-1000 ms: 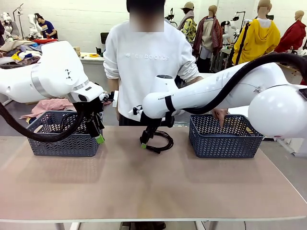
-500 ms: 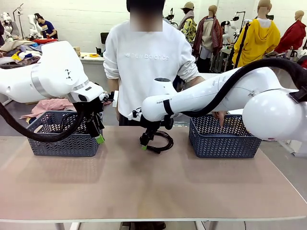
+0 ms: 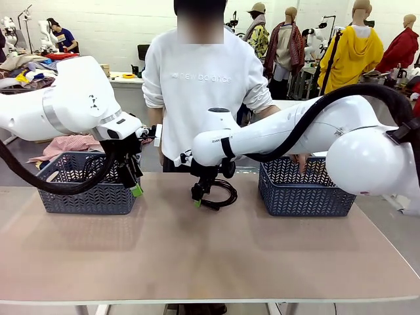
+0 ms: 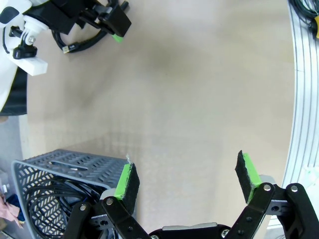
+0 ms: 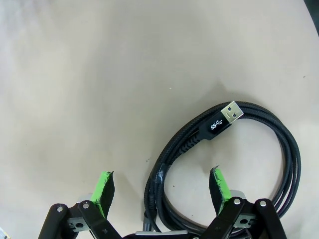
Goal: Organize the cables according to human instructions.
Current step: Pick up a bundle of cables and place it in the basket indicated by the human.
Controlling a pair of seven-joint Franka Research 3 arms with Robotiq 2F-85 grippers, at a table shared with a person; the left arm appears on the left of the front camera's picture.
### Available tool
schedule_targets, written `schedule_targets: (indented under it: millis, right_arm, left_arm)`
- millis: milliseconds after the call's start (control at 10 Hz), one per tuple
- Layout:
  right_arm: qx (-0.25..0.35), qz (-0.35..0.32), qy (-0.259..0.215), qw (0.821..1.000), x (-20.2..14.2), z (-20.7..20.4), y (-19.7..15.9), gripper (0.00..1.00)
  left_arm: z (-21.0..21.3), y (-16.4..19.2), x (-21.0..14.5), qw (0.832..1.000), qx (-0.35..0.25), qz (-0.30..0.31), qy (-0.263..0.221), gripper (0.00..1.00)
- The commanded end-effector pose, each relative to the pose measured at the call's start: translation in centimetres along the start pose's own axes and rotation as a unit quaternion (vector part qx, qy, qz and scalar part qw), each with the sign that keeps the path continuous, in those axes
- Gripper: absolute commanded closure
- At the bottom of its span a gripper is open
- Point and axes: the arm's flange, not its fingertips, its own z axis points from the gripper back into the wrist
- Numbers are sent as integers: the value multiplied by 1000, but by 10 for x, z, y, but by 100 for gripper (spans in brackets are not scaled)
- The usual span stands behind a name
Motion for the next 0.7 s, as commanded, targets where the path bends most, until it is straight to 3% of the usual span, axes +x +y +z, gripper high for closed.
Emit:
schedule_targets:
  millis: [0,600]
  right_arm:
    - [-16,-17,16,1000,10,4,-3,0]
    - [-14,-24,7,1000,12,2,-2,56]
  left_arm:
    - [1,0,-2,1000,1,1,0,0]
    - [1,0,-2,1000,1,1,0,0]
